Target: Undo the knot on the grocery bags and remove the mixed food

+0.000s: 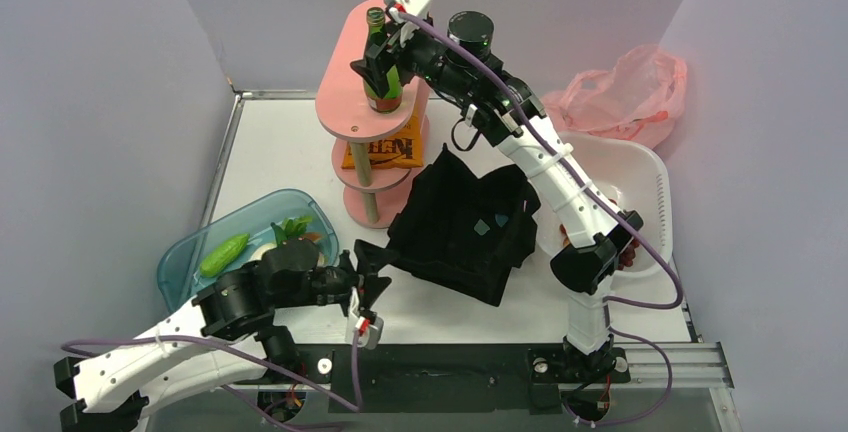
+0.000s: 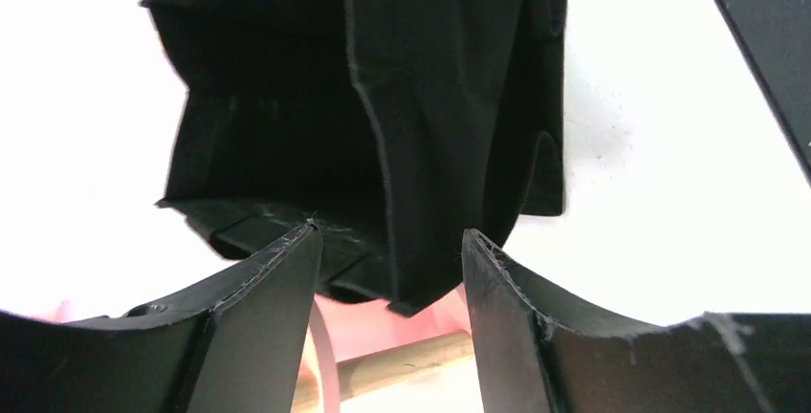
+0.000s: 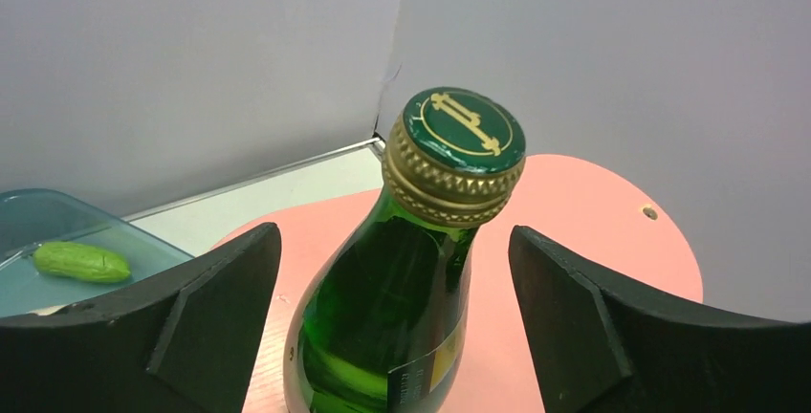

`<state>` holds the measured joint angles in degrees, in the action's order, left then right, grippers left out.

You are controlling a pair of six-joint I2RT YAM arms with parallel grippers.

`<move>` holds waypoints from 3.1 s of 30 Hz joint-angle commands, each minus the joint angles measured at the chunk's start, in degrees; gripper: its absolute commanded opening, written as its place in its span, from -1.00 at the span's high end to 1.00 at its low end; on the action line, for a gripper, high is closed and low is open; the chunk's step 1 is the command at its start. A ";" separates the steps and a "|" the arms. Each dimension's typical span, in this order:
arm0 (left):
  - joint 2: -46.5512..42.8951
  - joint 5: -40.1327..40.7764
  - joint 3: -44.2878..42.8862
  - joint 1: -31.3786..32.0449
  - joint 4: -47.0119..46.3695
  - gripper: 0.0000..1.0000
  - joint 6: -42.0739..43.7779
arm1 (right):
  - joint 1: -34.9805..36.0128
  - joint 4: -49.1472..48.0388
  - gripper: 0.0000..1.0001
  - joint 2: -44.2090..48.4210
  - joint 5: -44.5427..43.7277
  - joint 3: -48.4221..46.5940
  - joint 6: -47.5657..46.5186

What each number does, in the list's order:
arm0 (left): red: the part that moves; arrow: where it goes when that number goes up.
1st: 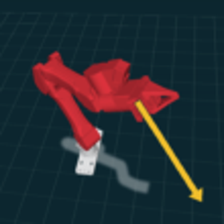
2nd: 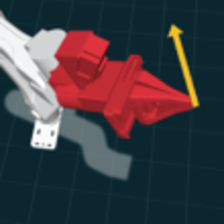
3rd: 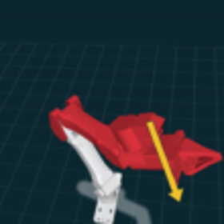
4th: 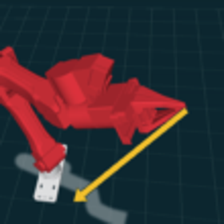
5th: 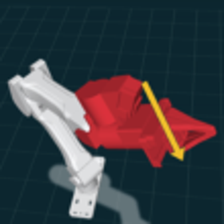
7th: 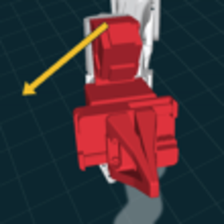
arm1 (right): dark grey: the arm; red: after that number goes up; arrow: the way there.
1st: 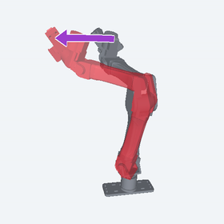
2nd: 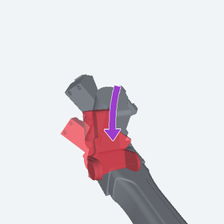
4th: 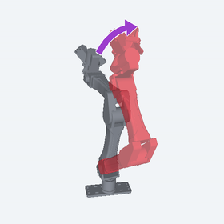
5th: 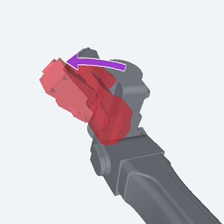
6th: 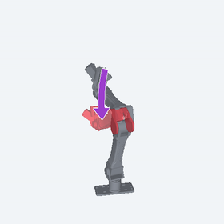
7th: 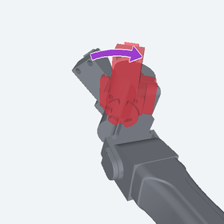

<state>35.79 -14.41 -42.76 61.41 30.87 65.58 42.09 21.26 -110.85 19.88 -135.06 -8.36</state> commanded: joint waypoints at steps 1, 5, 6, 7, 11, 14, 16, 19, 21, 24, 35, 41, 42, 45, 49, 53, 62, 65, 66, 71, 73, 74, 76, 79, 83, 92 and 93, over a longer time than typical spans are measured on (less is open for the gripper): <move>-0.94 -1.77 -7.61 -0.14 8.99 -0.09 -8.98 | 0.14 -4.09 -0.70 3.90 -0.71 -2.30 0.47; -0.27 -0.39 -11.89 -0.15 9.54 -0.11 -21.58 | 0.12 -4.61 -0.73 5.50 -0.57 -2.16 1.37; -0.15 -0.38 -12.42 -0.15 9.55 -0.12 -25.51 | 0.17 -4.59 -0.74 5.92 -0.34 -1.61 1.87; 0.08 -0.43 -13.26 -0.15 9.51 -0.12 -27.00 | 0.18 -4.72 -0.74 7.01 0.21 -1.08 2.08; -0.05 0.74 -13.51 -0.33 7.13 -0.14 -33.07 | 0.01 -4.96 -0.76 10.28 0.97 2.29 3.04; 0.25 1.84 -13.99 -0.92 5.03 -0.14 -36.30 | -0.61 -4.76 -0.76 13.22 1.55 4.61 3.21; 0.67 2.18 -14.68 -1.09 4.64 -0.14 -36.96 | -1.23 -4.63 -0.77 15.69 2.06 6.97 3.03; 0.96 2.72 -15.23 -1.14 4.14 -0.14 -36.47 | -2.73 -3.67 -0.77 20.31 3.08 11.70 1.35; 1.41 2.53 -15.57 -1.19 4.30 -0.16 -36.43 | -3.87 -2.03 -0.77 24.10 3.25 17.72 0.01; 4.01 0.04 -17.48 -1.20 6.27 -0.18 -35.95 | -6.16 1.72 -0.76 29.85 3.88 23.90 -0.69; 16.10 -4.28 -21.06 -1.20 3.46 -0.23 -29.82 | -15.75 20.38 -0.68 36.52 0.86 37.69 -9.52; 17.99 -3.22 -21.15 -1.27 0.47 -0.24 -27.24 | -29.77 22.52 -0.59 28.80 -9.01 30.03 -7.58; 17.99 -2.48 -21.10 -1.28 -0.12 -0.24 -26.94 | -33.27 21.86 -0.56 28.21 -9.92 29.92 -6.15; 18.14 -1.60 -21.05 -1.44 -0.51 -0.23 -26.10 | -41.95 15.41 -0.53 25.79 -12.67 31.26 -0.22; 18.09 -1.50 -20.90 -1.70 -0.09 -0.22 -25.71 | -51.84 10.76 -0.53 22.06 -11.17 31.52 5.89; 18.65 -1.48 -20.70 -1.83 0.28 -0.22 -24.68 | -55.68 13.59 -0.54 16.99 -0.81 28.27 2.09; 20.11 -1.48 -20.60 -4.84 -0.99 -0.22 -21.58 | -51.37 17.63 -0.54 14.13 4.20 34.01 -1.29; 20.84 -3.17 -21.94 -7.61 -0.26 -0.22 -21.27 | -48.50 15.86 -0.55 12.71 -1.84 35.19 -1.91; 21.10 -3.34 -22.15 -8.23 -0.19 -0.22 -21.23 | -48.06 15.10 -0.55 11.45 -3.48 35.12 -1.74; 20.77 -2.97 -22.71 -8.67 0.16 -0.22 -19.93 | -46.26 7.51 -0.56 6.46 -14.11 34.90 -0.31; 20.53 -2.73 -23.18 -8.67 -0.17 -0.22 -20.69 | -45.94 6.02 -0.55 4.33 -15.03 34.31 -0.55; 20.52 -2.75 -23.52 -8.67 -0.36 -0.22 -21.29 | -45.77 5.83 -0.55 3.53 -15.04 33.43 -0.50; 21.01 -2.72 -24.97 -8.67 -0.55 -0.22 -22.93 | -45.47 5.54 -0.52 1.48 -14.38 32.54 -0.23; 21.56 -2.20 -26.71 -8.74 -0.16 -0.22 -23.80 | -44.69 5.39 -0.31 0.42 -13.23 32.24 -1.92; 20.62 -1.45 -25.85 -8.89 -1.61 -0.22 -23.61 | -44.87 5.69 0.44 2.13 -10.41 29.21 -0.41; 19.09 -2.05 -25.53 -9.03 -13.84 -0.25 -29.70 | -45.91 3.59 1.00 21.80 2.53 29.22 4.46; 19.24 -2.42 -25.57 -8.98 -15.06 -0.26 -29.80 | -46.05 3.60 1.00 25.37 3.36 29.99 5.06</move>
<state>56.27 -15.68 -67.00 52.77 26.17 38.98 -3.33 29.91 -100.44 16.01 -104.03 -6.39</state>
